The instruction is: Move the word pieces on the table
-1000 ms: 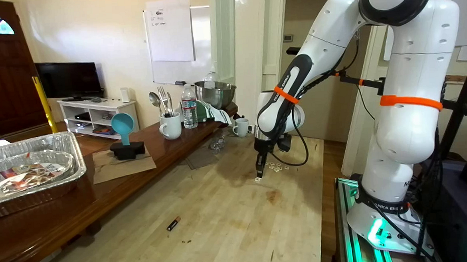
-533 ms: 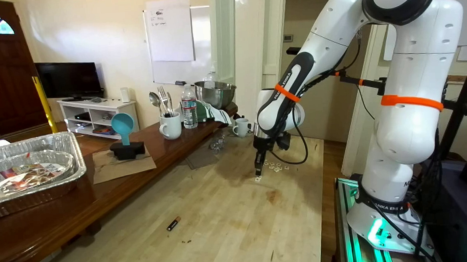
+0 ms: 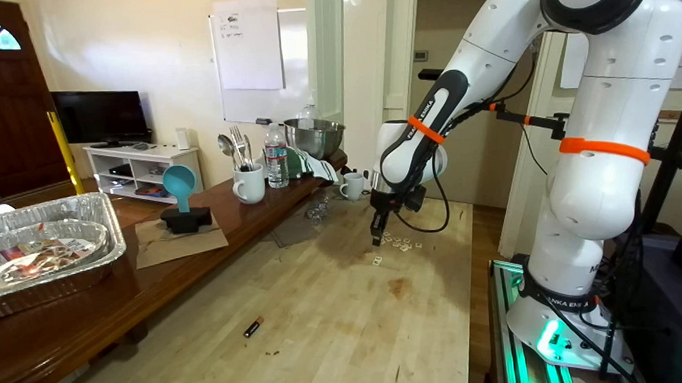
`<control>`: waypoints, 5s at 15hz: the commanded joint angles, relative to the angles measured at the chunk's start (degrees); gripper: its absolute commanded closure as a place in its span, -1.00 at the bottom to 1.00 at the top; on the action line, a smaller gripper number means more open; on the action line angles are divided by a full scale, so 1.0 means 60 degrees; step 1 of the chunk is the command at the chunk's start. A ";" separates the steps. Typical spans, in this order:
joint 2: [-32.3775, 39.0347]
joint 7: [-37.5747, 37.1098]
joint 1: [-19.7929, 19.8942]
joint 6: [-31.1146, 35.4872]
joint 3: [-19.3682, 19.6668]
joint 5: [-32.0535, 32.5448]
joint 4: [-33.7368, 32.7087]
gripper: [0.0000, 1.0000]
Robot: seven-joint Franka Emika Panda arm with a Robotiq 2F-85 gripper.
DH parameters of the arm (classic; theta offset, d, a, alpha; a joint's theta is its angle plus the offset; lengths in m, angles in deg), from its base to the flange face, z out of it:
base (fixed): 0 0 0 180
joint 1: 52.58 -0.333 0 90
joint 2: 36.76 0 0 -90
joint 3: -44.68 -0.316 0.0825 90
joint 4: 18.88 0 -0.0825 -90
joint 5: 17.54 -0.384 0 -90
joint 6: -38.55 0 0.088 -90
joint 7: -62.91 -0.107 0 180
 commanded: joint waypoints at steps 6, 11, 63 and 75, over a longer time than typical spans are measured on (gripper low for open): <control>-0.0185 -0.1050 0.0627 -0.0416 0.0954 0.1251 0.0017 1.00; -0.0202 -0.1186 0.0949 -0.0503 0.1325 0.1530 0.0024 1.00; 0.0491 0.0764 0.0946 0.0061 0.1327 -0.1055 0.0037 1.00; 0.0761 0.0887 0.0930 0.0365 0.1300 -0.1204 0.0031 1.00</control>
